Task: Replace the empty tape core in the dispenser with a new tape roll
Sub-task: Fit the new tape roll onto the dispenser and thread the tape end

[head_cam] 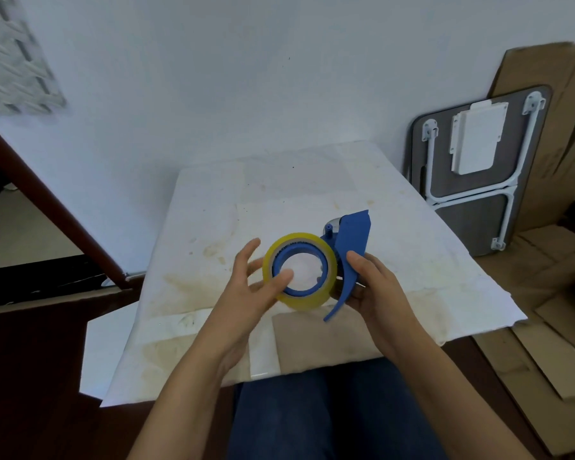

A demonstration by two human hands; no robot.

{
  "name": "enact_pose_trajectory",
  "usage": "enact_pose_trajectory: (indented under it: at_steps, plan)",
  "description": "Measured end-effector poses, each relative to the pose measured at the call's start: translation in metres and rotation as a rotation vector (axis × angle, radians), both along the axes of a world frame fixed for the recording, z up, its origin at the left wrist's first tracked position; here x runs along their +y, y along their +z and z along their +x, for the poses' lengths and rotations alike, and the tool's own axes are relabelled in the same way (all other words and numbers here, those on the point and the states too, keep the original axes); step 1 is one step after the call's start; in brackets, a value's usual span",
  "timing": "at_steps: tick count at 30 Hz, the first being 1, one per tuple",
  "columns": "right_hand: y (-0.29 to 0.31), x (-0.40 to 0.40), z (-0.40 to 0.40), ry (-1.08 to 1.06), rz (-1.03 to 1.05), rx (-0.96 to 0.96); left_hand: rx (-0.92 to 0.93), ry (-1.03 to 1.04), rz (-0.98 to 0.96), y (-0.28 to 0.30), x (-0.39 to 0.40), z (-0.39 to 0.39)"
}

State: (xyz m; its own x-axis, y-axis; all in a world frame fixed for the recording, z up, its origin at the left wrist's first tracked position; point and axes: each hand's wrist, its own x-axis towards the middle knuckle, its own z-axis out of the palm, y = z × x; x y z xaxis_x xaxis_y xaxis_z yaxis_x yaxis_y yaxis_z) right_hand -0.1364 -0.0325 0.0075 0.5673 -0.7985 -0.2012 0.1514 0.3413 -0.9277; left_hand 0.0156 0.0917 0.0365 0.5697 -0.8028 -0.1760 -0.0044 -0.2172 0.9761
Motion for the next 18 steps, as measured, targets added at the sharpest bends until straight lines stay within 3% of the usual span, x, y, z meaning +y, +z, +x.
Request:
enact_pose_trajectory:
  at_steps: [3,7,18]
  plan:
    - [-0.001,0.001,0.000,0.000,-0.028,-0.021,0.112,0.125,0.049,-0.010,-0.003,-0.003]
    - [-0.001,0.002,-0.001,0.026,-0.036,-0.076,0.090,0.198,-0.014,-0.010,-0.002,-0.003]
    - [0.001,-0.001,-0.011,0.199,-0.088,-0.124,-0.011,0.125,-0.216,0.003,0.008,-0.002]
